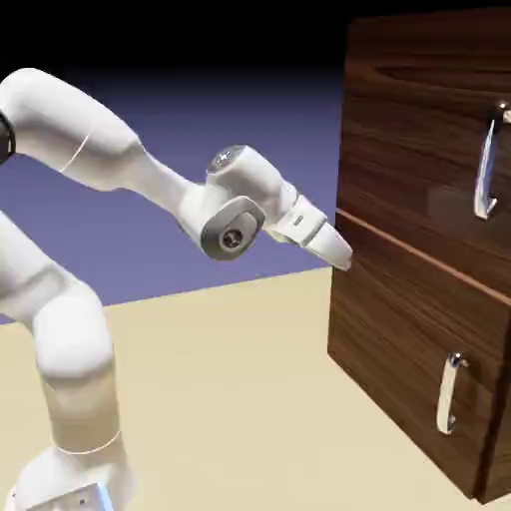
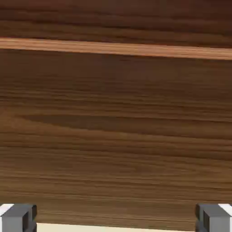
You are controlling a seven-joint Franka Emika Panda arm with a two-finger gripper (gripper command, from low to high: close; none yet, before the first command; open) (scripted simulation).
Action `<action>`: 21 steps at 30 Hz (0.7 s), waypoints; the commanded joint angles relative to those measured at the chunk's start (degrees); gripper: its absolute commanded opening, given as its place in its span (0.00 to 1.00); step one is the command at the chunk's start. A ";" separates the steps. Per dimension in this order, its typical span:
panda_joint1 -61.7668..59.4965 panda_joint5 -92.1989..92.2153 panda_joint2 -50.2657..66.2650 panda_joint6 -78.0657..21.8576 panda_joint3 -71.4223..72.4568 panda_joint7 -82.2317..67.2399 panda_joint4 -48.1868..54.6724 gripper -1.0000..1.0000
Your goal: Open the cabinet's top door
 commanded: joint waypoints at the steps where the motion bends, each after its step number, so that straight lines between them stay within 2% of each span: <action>1: 1.05 -2.50 -0.40 0.18 -1.31 1.62 0.84 0.50; 21: 21.95 -52.33 -8.46 3.70 -27.37 33.87 17.69 0.50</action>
